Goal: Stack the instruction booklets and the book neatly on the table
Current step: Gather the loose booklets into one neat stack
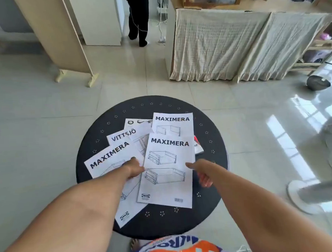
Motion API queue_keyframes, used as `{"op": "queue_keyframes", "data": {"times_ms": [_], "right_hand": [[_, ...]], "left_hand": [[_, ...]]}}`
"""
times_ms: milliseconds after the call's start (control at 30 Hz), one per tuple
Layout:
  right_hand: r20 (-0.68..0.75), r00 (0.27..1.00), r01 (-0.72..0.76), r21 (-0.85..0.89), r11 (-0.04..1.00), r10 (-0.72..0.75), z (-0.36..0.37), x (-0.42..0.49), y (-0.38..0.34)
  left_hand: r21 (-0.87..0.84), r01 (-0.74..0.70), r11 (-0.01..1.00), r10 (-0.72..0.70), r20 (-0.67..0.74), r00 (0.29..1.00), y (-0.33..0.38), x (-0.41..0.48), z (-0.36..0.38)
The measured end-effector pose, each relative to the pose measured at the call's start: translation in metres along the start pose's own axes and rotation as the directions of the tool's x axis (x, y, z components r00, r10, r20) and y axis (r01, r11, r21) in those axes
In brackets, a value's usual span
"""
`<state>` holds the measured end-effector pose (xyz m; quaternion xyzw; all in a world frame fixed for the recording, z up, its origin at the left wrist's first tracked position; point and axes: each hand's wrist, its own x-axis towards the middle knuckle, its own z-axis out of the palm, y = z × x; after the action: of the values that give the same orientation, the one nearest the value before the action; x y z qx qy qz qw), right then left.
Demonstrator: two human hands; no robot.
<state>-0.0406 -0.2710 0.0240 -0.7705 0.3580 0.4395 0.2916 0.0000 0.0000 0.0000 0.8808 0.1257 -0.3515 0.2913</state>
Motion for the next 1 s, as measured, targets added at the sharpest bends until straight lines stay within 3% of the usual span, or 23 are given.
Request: {"op": "queue_keyframes", "data": {"times_ms": [100, 300, 500, 633, 767, 900, 1000], "right_hand": [[0.086, 0.996, 0.005, 0.145, 0.989, -0.018, 0.018, 0.006, 0.017], [0.011, 0.991, 0.109, 0.533, 0.839, -0.135, 0.039, 0.019, 0.04], [-0.037, 0.952, 0.265, 0.59, 0.763, -0.303, 0.034, 0.011, 0.025], [-0.025, 0.922, 0.306, 0.662, 0.684, -0.388, 0.025, 0.006, 0.006], [0.017, 0.87, 0.371, 0.635, 0.678, -0.493, 0.024, -0.001, -0.025], [0.053, 0.822, 0.446, 0.56, 0.698, -0.567, 0.038, -0.006, -0.066], [-0.047, 0.818, 0.559, 0.3, 0.773, -0.573, 0.057, -0.006, -0.088]], "left_hand": [[-0.17, 0.071, 0.983, -0.057, 0.085, 0.995, -0.003, -0.006, 0.014], [-0.403, 0.082, 0.912, -0.03, 0.134, 0.99, -0.008, -0.01, 0.031], [-0.611, 0.075, 0.788, 0.067, 0.206, 0.976, -0.006, -0.016, 0.03], [-0.772, 0.137, 0.62, 0.084, 0.238, 0.968, -0.016, -0.021, 0.017], [-0.86, 0.124, 0.495, 0.041, 0.166, 0.985, -0.037, -0.023, 0.0], [-0.911, 0.024, 0.412, -0.073, -0.006, 0.997, -0.074, -0.018, -0.02], [-0.945, -0.034, 0.325, -0.164, -0.092, 0.982, -0.102, -0.028, -0.038]]}}
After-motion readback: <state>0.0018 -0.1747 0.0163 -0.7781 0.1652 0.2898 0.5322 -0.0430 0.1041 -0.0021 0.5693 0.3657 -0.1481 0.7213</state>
